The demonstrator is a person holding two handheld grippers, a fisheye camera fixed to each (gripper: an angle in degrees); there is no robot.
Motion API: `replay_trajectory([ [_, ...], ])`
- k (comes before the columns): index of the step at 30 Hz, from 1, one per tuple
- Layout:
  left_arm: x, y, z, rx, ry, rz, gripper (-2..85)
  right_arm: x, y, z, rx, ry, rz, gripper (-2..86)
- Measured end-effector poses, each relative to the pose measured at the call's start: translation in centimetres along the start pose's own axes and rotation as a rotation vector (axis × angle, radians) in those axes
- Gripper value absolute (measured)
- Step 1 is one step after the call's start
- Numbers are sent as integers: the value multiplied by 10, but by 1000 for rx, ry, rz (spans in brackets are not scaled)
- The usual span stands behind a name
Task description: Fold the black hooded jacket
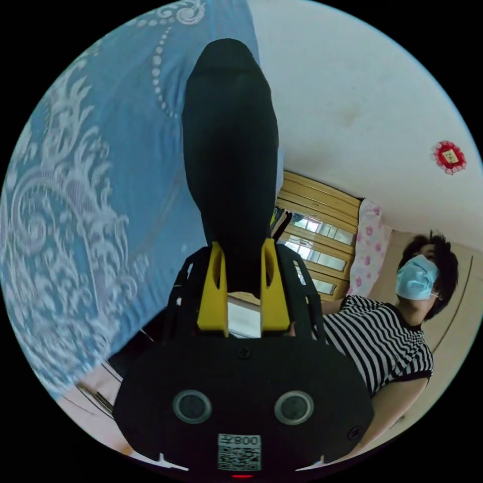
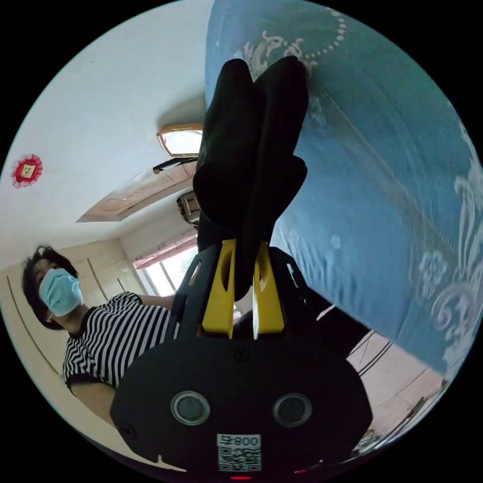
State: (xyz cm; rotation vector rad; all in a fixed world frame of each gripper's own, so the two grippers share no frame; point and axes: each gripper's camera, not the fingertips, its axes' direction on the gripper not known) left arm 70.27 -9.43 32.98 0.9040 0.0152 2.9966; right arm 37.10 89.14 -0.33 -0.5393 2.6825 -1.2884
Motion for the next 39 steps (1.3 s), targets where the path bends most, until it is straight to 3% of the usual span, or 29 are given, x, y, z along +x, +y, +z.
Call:
replay_trajectory([
  [7, 43, 71, 32, -72, 0, -129, 109, -32, 123, -9, -10, -30, 116, 48],
  [19, 114, 107, 129, -116, -20, -118, 108, -76, 236, -78, 31, -66, 41, 41],
  [39, 221, 117, 443, 62, -53, -56, 109, -130, 346, -326, -70, -99, -175, 43],
])
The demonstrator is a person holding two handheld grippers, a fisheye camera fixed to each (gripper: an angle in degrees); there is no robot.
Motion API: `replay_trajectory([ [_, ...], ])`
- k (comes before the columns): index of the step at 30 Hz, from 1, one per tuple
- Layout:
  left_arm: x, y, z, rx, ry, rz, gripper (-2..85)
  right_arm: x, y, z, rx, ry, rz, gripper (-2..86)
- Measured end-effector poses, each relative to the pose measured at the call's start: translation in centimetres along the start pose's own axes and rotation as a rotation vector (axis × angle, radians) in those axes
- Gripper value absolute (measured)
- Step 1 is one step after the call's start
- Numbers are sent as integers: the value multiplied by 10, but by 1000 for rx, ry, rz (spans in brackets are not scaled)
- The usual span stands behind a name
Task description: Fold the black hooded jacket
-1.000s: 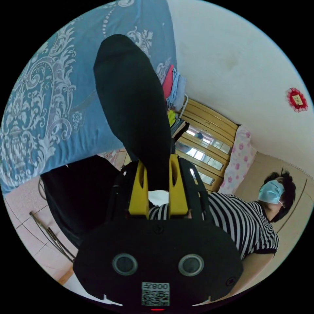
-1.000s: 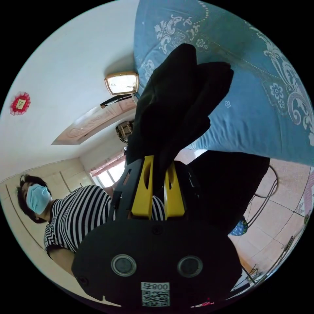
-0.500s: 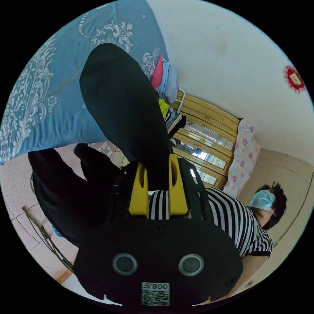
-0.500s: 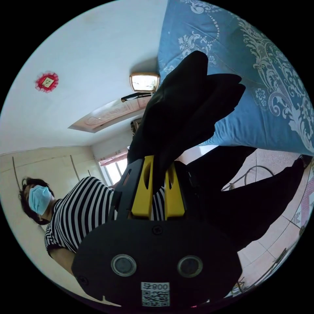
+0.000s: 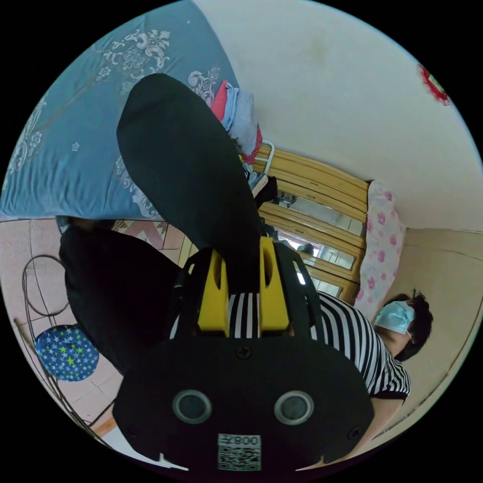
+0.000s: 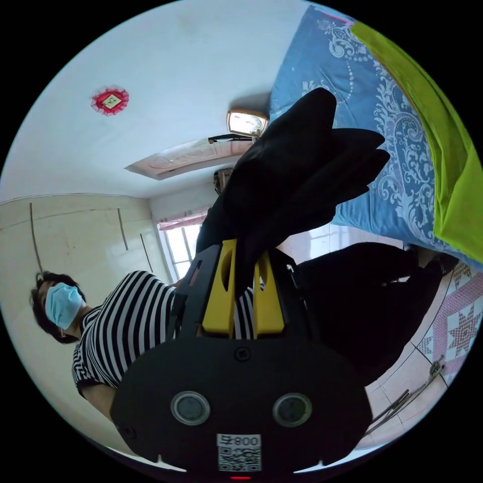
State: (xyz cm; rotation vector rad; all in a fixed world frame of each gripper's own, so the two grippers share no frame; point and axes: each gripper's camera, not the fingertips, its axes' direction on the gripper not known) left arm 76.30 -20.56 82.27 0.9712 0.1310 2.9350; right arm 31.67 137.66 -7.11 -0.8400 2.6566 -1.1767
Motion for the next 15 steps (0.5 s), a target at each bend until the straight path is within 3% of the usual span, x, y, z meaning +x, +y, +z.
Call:
replay_trajectory([
  [10, 63, -86, 95, -16, 46, 172, 108, -104, -38, -89, 102, 62, -143, 41],
  [15, 135, -165, 165, 9, 70, 347, 108, -189, -83, -165, 155, 142, -292, 39],
])
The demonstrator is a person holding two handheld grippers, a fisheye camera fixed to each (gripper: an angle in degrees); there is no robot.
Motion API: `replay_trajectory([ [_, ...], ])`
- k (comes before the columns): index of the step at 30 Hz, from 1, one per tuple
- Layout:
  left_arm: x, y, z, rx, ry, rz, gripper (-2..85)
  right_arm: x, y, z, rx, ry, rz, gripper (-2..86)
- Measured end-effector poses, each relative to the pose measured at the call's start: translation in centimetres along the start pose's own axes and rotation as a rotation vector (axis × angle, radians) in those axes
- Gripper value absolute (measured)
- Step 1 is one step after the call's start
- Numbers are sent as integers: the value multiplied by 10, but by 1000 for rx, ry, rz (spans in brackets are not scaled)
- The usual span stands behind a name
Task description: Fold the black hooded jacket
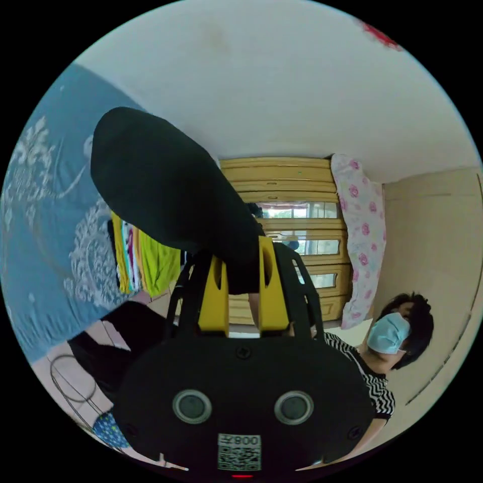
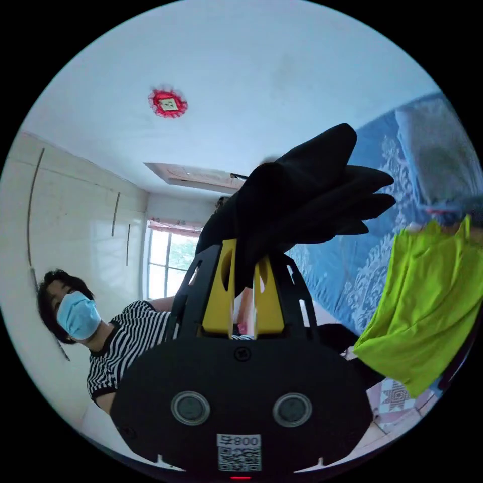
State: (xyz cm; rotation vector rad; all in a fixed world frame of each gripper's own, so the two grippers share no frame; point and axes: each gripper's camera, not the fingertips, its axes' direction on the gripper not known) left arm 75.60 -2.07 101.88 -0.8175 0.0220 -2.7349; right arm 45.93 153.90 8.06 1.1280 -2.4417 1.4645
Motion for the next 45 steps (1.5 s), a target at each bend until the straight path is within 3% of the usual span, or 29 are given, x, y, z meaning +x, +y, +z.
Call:
replay_trajectory([
  [7, 55, -131, 120, 75, 24, 225, 108, -84, -134, -150, 31, 126, -227, 40],
  [12, 56, -227, 230, 110, -7, 301, 108, -84, -214, -238, -6, 217, -252, 44],
  [16, 4, -278, 304, 89, -83, 247, 109, -8, -265, -284, -84, 290, -105, 47],
  [22, -164, -312, 420, 11, -262, -175, 113, 164, -287, -293, -255, 409, 330, 48],
  [24, -191, -311, 447, 49, -201, -180, 120, 172, -298, -296, -279, 407, 339, 51],
  [31, -165, -319, 481, 134, -318, -51, 117, 157, -339, -328, -311, 386, 336, 73],
  [39, -109, -369, 590, 8, -771, 169, 92, 105, -379, -381, -319, 479, 290, 80],
  [43, -95, -364, 609, 144, -829, 217, 66, 78, -400, -391, -380, 533, 239, 73],
  [45, -82, -371, 624, 180, -770, 285, 48, 57, -407, -399, -366, 597, 183, 67],
])
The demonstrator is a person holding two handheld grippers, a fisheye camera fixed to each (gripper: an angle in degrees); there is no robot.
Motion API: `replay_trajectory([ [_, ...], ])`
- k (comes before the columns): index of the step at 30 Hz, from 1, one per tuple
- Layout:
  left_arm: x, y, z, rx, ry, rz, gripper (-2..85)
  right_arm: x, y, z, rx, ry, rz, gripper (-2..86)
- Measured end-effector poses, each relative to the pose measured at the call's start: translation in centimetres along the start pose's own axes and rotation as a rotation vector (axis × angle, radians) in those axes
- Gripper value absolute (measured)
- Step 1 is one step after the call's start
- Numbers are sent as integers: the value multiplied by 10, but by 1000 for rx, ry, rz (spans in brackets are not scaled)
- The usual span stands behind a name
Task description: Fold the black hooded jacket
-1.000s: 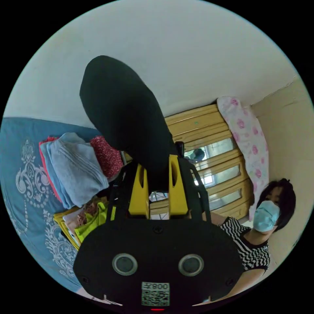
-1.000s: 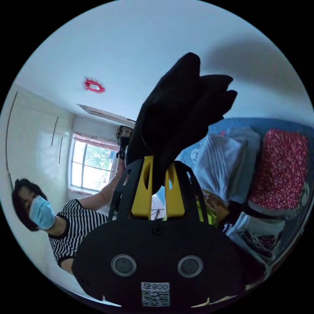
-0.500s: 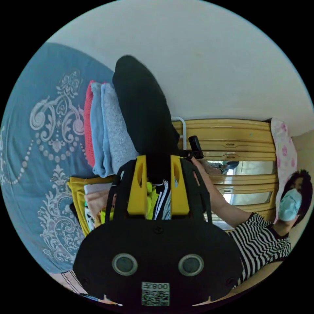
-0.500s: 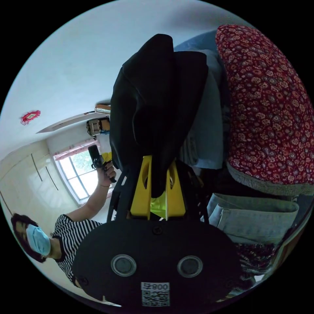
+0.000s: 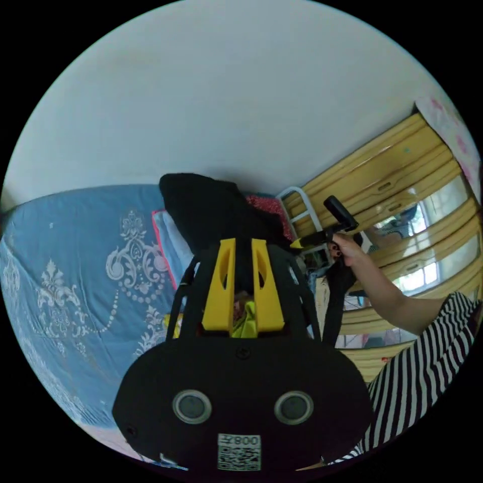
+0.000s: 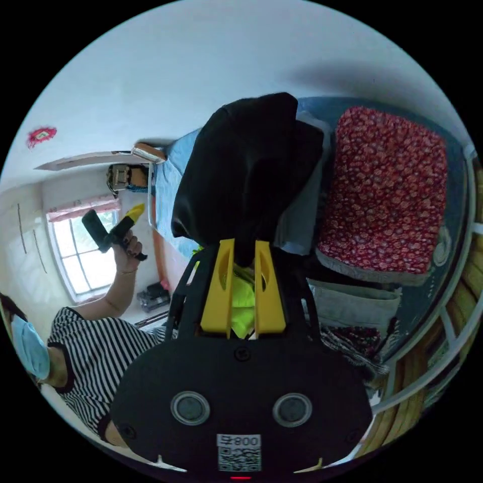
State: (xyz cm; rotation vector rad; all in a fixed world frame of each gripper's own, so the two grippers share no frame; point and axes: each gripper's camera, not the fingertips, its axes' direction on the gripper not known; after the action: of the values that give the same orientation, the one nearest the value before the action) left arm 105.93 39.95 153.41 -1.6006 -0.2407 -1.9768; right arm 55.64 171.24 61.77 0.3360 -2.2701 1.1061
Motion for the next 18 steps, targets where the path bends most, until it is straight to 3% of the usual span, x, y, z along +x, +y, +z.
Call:
replay_trajectory([
  [4, 31, -29, 41, -92, 95, 138, 19, -40, 6, -45, 137, 129, -110, 21],
  [6, 42, -36, 94, -280, 58, 169, 8, -57, 2, -53, 164, 130, -168, 11],
  [9, 49, -20, 154, -458, -88, 190, 3, -72, -20, -35, 50, 219, -227, 4],
  [11, 48, -11, 172, -473, -91, 160, 1, -57, -45, 10, -174, 322, -189, 2],
  [14, 42, -3, 192, -512, -55, 92, 0, -37, -60, 39, -308, 293, -144, 0],
  [18, 60, 0, 200, -523, -82, 156, 0, -29, -61, 17, -303, 238, -128, 0],
])
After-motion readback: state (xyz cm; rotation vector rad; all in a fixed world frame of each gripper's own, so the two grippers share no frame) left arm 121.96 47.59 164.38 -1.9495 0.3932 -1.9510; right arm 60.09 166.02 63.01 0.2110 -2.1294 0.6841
